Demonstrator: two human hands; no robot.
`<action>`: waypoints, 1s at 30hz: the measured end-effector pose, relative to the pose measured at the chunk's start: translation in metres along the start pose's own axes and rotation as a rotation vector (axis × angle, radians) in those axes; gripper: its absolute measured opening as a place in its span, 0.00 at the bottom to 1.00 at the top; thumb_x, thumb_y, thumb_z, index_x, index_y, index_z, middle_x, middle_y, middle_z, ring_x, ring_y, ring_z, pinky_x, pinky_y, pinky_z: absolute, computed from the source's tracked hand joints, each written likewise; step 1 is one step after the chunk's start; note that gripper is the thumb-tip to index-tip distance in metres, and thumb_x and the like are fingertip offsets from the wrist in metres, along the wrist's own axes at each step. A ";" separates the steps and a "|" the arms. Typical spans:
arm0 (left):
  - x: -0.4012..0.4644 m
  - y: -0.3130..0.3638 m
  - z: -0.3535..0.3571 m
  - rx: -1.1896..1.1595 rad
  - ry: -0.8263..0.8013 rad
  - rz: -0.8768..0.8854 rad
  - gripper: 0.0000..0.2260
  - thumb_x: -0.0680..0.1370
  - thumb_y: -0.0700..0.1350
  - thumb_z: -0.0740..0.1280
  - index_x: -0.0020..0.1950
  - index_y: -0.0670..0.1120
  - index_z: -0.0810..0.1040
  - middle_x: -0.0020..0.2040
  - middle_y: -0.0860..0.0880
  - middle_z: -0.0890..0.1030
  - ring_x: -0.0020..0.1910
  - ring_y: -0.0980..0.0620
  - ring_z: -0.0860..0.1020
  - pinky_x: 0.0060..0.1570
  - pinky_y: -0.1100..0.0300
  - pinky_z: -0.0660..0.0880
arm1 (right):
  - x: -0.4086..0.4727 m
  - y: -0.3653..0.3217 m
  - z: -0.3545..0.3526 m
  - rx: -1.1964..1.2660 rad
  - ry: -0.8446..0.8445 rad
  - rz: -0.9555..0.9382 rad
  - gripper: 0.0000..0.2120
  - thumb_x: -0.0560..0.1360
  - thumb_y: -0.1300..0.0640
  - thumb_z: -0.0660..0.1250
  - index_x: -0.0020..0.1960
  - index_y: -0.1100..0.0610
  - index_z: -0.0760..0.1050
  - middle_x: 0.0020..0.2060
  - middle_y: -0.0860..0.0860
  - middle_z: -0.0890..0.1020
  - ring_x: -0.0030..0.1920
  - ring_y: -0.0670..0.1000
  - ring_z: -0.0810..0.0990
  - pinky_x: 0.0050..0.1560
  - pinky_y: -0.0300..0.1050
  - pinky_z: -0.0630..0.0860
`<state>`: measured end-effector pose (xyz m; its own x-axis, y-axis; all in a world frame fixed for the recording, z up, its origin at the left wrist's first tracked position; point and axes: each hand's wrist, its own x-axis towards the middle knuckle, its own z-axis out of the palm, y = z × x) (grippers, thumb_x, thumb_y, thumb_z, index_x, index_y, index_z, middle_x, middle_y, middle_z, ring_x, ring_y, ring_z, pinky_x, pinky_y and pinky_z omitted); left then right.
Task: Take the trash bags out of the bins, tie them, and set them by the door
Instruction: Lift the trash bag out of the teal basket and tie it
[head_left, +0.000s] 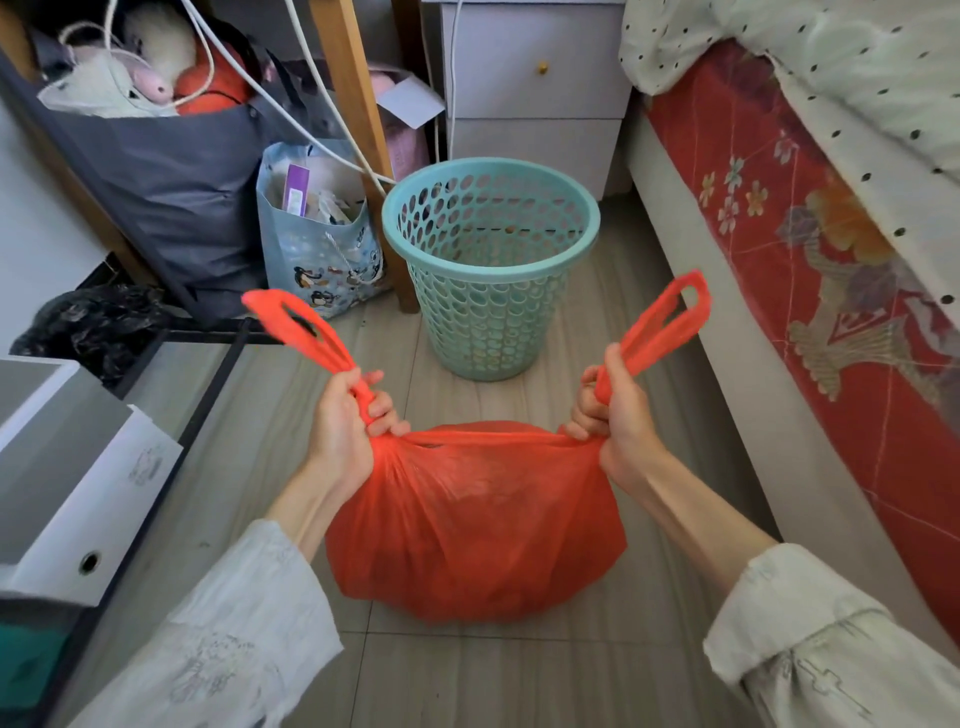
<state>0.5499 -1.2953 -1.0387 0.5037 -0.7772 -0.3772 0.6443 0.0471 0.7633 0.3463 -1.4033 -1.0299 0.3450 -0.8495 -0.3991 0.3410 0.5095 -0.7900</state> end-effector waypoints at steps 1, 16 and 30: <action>0.001 -0.001 0.000 0.012 -0.007 -0.005 0.08 0.77 0.46 0.52 0.44 0.46 0.68 0.22 0.53 0.62 0.18 0.57 0.59 0.23 0.67 0.65 | 0.000 0.000 0.000 -0.035 -0.008 0.011 0.15 0.79 0.48 0.55 0.37 0.54 0.65 0.15 0.44 0.57 0.14 0.42 0.54 0.20 0.30 0.55; -0.012 -0.016 0.006 0.442 -0.072 0.180 0.14 0.81 0.52 0.49 0.40 0.49 0.66 0.21 0.56 0.59 0.17 0.59 0.55 0.19 0.64 0.69 | -0.011 0.013 0.010 -0.407 -0.128 0.029 0.15 0.82 0.55 0.47 0.38 0.55 0.62 0.14 0.44 0.60 0.13 0.41 0.55 0.19 0.25 0.53; -0.016 -0.027 0.024 0.980 -0.230 0.217 0.18 0.80 0.50 0.53 0.31 0.48 0.65 0.14 0.52 0.61 0.14 0.59 0.57 0.17 0.70 0.55 | -0.010 0.018 0.014 -0.714 -0.115 0.193 0.10 0.80 0.62 0.50 0.43 0.57 0.68 0.17 0.46 0.61 0.12 0.40 0.55 0.16 0.26 0.51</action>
<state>0.5102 -1.2990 -1.0408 0.3648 -0.9191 -0.1491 -0.2517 -0.2515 0.9346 0.3617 -1.3836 -1.0338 0.4442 -0.7144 -0.5407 -0.3715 0.4023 -0.8367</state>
